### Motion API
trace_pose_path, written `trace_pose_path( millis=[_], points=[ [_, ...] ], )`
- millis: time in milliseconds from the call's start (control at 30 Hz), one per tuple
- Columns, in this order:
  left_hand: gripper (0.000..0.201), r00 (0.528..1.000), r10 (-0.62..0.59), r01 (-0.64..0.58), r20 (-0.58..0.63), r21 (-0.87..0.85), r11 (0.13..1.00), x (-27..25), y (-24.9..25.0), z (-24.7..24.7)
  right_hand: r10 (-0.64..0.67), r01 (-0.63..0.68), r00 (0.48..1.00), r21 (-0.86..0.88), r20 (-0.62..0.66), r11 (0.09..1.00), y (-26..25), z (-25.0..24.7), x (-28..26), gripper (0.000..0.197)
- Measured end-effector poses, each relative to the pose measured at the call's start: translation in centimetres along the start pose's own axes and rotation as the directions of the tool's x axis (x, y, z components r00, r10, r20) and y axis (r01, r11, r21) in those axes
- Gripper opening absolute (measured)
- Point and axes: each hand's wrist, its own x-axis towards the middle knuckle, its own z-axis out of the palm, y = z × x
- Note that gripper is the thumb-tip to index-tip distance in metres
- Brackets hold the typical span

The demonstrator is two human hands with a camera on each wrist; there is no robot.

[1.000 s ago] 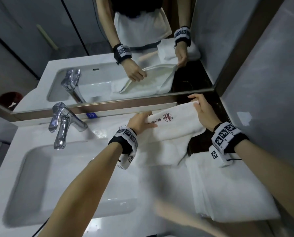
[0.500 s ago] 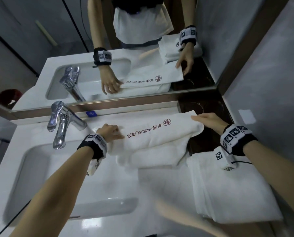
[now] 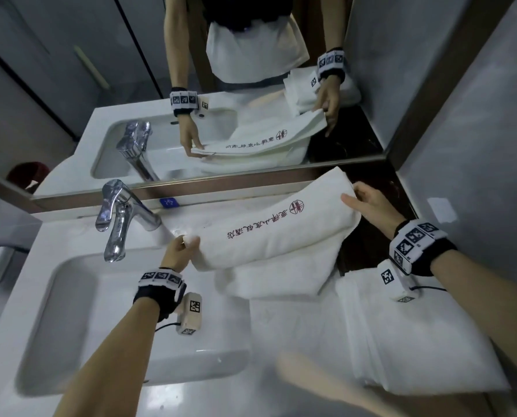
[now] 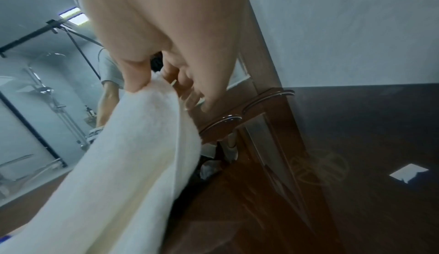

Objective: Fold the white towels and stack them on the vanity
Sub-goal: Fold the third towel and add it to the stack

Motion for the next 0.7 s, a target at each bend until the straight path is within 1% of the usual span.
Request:
trace_pose_path(
  millis=[33, 100, 167, 233, 300, 367, 467, 533, 567, 600, 633, 667, 700],
  points=[
    [0.019, 0.997, 0.027, -0.029, -0.074, -0.027, 0.999, -0.4, 0.5, 0.3, -0.020, 0.021, 0.999, 0.011, -0.025, 1.000, -0.4, 0.1, 0.0, 0.010],
    [0.016, 0.972, 0.105, -0.124, -0.211, -0.081, 0.989, -1.2, 2.1, 0.6, -0.070, 0.074, 0.994, 0.048, -0.085, 0.996, -1.6, 0.4, 0.0, 0.008],
    [0.012, 0.920, 0.212, -0.260, -0.328, -0.111, 0.959, -2.0, 4.7, 0.4, -0.129, 0.145, 0.979, 0.090, -0.158, 0.985, -2.8, 0.5, -0.1, 0.008],
    [0.009, 0.853, 0.312, -0.385, -0.419, -0.099, 0.918, -2.6, 7.6, -0.3, -0.193, 0.223, 0.952, 0.106, -0.239, 0.969, -4.3, 0.1, -0.2, 0.008],
    [0.008, 0.788, 0.397, -0.488, -0.471, -0.084, 0.869, -3.2, 10.2, -1.0, -0.251, 0.293, 0.909, 0.083, -0.332, 0.952, -5.9, -0.5, -0.3, 0.009],
    [0.007, 0.730, 0.470, -0.571, -0.496, -0.064, 0.818, -3.7, 12.5, -1.6, -0.300, 0.349, 0.855, 0.041, -0.423, 0.936, -7.3, -1.4, -0.5, 0.011],
    [0.008, 0.676, 0.535, -0.635, -0.508, -0.033, 0.772, -4.4, 15.4, -2.1, -0.372, 0.410, 0.766, -0.047, -0.525, 0.911, -9.1, -2.8, -0.9, 0.013],
    [0.008, 0.647, 0.563, -0.664, -0.515, -0.017, 0.748, -5.1, 16.9, -2.3, -0.403, 0.407, 0.723, -0.125, -0.561, 0.905, -9.9, -3.9, -1.3, 0.011],
    [0.009, 0.646, 0.566, -0.666, -0.512, -0.016, 0.746, -5.4, 17.5, -2.4, -0.416, 0.384, 0.711, -0.182, -0.567, 0.905, -10.1, -4.7, -1.5, 0.017],
    [0.009, 0.656, 0.567, -0.661, -0.498, -0.018, 0.750, -5.6, 18.0, -2.5, -0.428, 0.353, 0.713, -0.242, -0.556, 0.904, -10.3, -5.5, -1.6, 0.023],
    [0.009, 0.679, 0.562, -0.648, -0.472, -0.026, 0.761, -5.8, 18.4, -2.6, -0.422, 0.313, 0.740, -0.288, -0.524, 0.905, -10.5, -6.3, -1.8, 0.025],
    [0.010, 0.717, 0.548, -0.624, -0.432, -0.047, 0.780, -5.9, 18.7, -2.8, -0.398, 0.270, 0.783, -0.315, -0.479, 0.910, -10.6, -7.0, -1.9, 0.025],
    [0.012, 0.767, 0.517, -0.585, -0.380, -0.086, 0.806, -5.9, 19.0, -2.9, -0.352, 0.223, 0.828, -0.320, -0.436, 0.921, -10.6, -7.8, -2.0, 0.026]
  ],
)
